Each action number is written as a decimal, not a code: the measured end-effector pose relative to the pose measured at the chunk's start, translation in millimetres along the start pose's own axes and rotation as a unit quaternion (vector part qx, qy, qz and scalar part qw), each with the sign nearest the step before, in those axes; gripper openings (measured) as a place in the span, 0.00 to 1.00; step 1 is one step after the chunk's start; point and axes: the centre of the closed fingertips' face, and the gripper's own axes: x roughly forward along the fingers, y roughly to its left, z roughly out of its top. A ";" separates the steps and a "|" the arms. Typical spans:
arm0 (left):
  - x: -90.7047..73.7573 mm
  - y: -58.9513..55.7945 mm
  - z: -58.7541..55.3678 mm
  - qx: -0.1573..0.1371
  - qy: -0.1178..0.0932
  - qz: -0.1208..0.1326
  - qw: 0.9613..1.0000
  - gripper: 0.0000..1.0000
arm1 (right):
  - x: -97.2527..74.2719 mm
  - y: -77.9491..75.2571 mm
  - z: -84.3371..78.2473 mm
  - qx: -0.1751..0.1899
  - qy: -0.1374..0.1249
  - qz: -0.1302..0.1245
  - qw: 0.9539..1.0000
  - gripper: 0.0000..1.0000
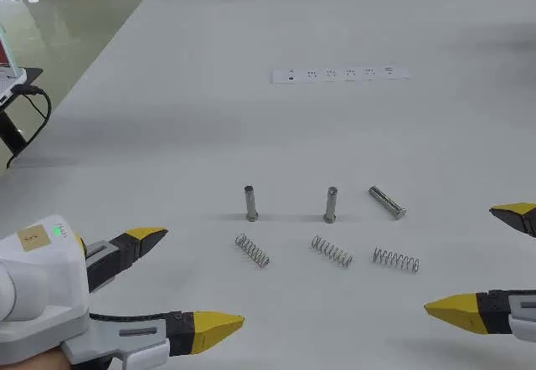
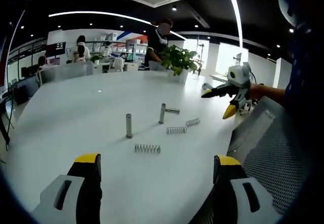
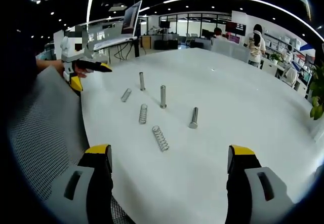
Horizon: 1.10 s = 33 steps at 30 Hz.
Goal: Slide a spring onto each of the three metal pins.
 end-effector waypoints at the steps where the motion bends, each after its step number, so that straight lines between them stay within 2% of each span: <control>1: 0.0 -0.1 0.1 0.000 0.000 0.000 1.000 0.88 | 0.5 0.1 0.0 0.000 0.001 0.001 1.000 0.94; 33: -1.2 1.1 -0.1 -0.001 0.000 0.002 1.000 0.87 | 2.9 0.4 -0.8 -0.007 0.009 0.003 1.000 0.94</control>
